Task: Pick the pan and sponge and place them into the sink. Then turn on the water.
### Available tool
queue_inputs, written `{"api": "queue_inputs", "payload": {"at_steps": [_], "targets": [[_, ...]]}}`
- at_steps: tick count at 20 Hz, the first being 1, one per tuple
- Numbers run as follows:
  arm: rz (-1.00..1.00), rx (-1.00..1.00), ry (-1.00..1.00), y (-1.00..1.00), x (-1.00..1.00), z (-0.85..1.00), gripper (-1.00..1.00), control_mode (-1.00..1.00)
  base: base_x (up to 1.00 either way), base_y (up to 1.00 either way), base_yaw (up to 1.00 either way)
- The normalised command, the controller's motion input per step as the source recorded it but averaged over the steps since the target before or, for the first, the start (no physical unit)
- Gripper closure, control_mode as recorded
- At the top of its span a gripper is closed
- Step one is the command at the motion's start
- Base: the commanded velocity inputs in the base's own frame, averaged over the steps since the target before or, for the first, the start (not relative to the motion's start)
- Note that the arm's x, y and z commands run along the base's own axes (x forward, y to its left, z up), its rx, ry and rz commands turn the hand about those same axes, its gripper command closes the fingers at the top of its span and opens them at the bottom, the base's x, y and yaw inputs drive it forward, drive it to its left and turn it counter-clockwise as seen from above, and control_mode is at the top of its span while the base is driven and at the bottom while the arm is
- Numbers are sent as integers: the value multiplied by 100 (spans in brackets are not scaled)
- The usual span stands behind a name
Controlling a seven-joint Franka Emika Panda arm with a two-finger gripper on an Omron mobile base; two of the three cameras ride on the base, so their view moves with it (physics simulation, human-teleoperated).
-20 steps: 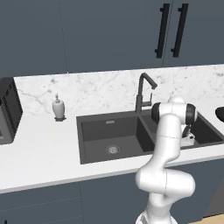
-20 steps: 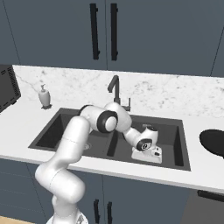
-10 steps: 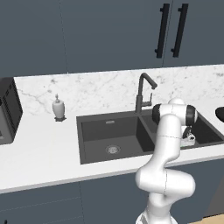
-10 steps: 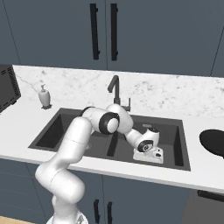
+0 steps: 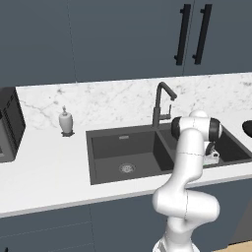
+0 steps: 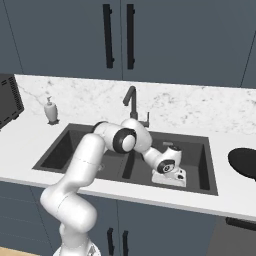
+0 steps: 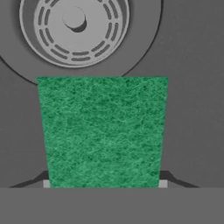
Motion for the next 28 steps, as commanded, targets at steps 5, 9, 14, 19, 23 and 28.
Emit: {"api": "queue_inputs", "payload": {"at_steps": [5, 9, 14, 19, 23, 28], "targets": [[0, 0, 3, 0, 0, 50, -100, -100, 0, 0, 0], [0, 0, 0, 2, 0, 92, -100, -100, 0, 0, 0], [-4, 0, 0, 0, -6, 92, -100, -100, 0, 0, 0], [-4, 0, -1, 0, -20, 60, -100, -100, 0, 0, 0], [-5, 0, -5, 0, -26, 44, -100, -100, 0, 0, 0], [-6, 0, -2, 2, -26, 58, -100, -100, 0, 0, 0]]}}
